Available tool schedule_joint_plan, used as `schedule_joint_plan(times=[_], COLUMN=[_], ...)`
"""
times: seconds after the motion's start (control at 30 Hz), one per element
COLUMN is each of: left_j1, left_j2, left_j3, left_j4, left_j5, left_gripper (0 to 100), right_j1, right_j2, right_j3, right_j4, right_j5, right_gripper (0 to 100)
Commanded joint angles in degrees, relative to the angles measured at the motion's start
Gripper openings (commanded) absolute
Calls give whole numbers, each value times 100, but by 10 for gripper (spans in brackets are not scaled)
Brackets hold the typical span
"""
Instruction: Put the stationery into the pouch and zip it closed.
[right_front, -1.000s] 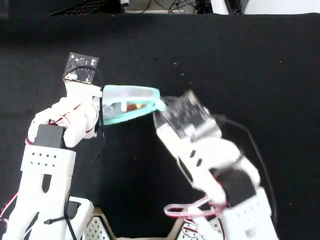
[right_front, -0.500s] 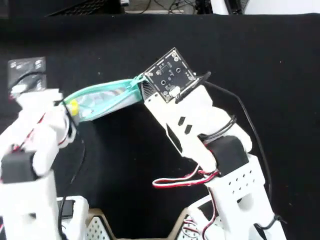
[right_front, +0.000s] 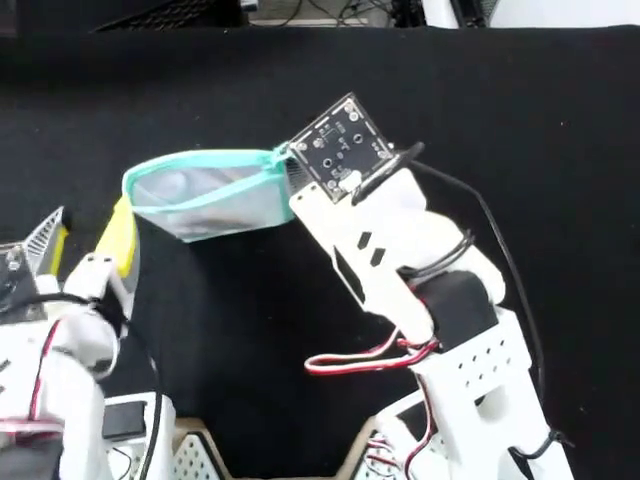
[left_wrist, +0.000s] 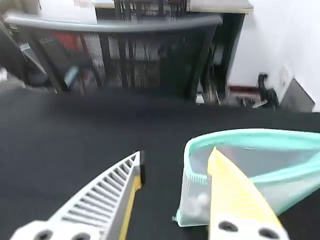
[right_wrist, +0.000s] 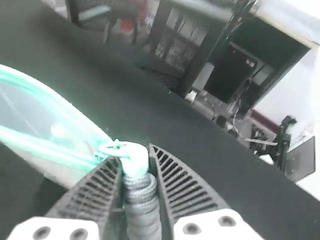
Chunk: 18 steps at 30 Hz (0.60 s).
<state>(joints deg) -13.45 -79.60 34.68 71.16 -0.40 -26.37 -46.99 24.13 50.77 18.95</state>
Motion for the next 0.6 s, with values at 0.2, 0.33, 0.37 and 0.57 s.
schedule_joint_plan(times=[0.2,0.33,0.37,0.57], left_j1=[4,4,4,13], left_j2=[457,853,941,1099], left_j3=[927,1596,1692,2018], left_j4=[-949,-1829,-2004,-2462], left_j5=[0,246,308,730], left_gripper=[223,223,223,223], right_j1=[123,-149,-334,-1521], right_j2=[-180,-382,-470,-1103], right_j3=[242,215,215,233], right_j4=[-747,-440,-360,316], right_j5=[-18,35,44,905], right_gripper=[12,12,13,13])
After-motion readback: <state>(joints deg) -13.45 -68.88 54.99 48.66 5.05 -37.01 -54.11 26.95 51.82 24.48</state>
